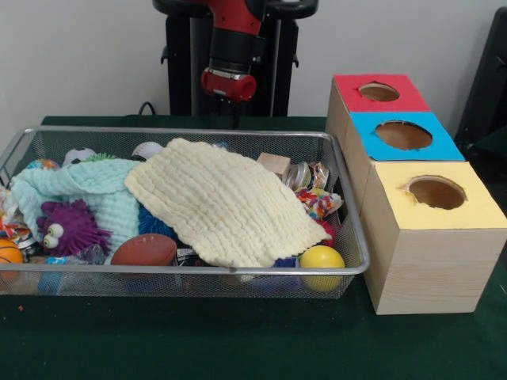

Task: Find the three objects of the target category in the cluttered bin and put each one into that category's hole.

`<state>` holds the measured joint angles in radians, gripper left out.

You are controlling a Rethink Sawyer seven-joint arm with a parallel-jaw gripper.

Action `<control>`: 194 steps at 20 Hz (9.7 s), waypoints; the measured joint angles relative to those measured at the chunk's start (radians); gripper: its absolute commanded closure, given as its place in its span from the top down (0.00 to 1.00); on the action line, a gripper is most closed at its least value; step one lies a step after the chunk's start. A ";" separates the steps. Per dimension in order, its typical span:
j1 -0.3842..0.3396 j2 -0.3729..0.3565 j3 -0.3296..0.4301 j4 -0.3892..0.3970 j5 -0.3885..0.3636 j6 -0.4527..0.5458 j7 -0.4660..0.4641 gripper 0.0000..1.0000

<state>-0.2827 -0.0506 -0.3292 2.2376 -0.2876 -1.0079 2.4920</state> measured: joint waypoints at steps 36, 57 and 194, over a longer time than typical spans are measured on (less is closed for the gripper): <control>0.504 -0.051 -0.117 -0.032 0.465 0.442 0.001 1.00; 0.737 0.254 -0.178 -0.002 0.725 -0.142 0.000 1.00; 0.261 -0.562 -0.087 0.119 0.036 0.751 0.000 0.00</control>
<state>-0.0216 -0.6128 -0.4166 2.3570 -0.2516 -0.2573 2.4924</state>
